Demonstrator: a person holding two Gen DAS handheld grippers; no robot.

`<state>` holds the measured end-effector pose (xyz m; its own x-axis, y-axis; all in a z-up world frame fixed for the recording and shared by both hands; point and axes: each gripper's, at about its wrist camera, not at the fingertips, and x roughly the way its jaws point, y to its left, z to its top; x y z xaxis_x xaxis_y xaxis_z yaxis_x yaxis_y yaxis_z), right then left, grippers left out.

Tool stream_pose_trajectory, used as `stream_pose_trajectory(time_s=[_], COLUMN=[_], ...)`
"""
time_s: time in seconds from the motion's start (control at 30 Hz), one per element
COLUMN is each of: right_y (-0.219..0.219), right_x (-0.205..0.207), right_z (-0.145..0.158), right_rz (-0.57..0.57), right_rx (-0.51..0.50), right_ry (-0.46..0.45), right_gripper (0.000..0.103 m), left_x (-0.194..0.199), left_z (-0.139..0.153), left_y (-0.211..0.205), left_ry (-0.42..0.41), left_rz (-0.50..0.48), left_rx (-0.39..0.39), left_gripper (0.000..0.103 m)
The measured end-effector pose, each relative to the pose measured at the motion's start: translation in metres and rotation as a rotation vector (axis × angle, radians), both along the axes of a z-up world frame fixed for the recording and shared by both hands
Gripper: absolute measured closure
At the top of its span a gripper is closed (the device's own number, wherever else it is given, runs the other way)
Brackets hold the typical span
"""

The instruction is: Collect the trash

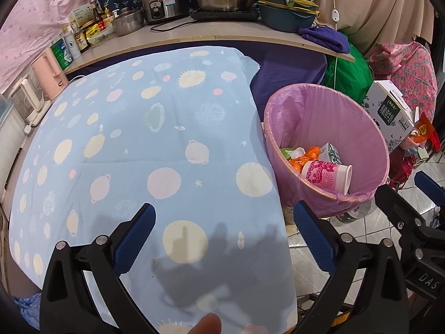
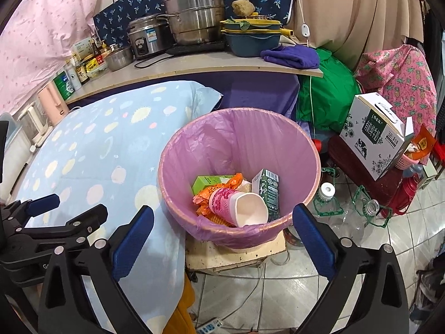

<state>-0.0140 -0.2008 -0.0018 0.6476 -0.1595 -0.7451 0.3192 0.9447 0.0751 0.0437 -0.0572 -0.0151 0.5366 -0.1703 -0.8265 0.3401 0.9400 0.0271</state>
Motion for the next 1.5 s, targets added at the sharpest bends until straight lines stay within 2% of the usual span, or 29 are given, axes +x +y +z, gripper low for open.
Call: stream_pose_trajectory(time_s=[1.5], right_y=[0.0], right_x=[-0.011], right_z=[0.001], right_rz=[-0.028], right_rx=[-0.03], right_ry=[0.02], right_gripper=[0.007], left_x=[-0.012], left_z=[0.003], left_y=[-0.002], left_ry=[-0.014], left_rz=[-0.006], left_rx=[0.025], left_gripper=[0.008])
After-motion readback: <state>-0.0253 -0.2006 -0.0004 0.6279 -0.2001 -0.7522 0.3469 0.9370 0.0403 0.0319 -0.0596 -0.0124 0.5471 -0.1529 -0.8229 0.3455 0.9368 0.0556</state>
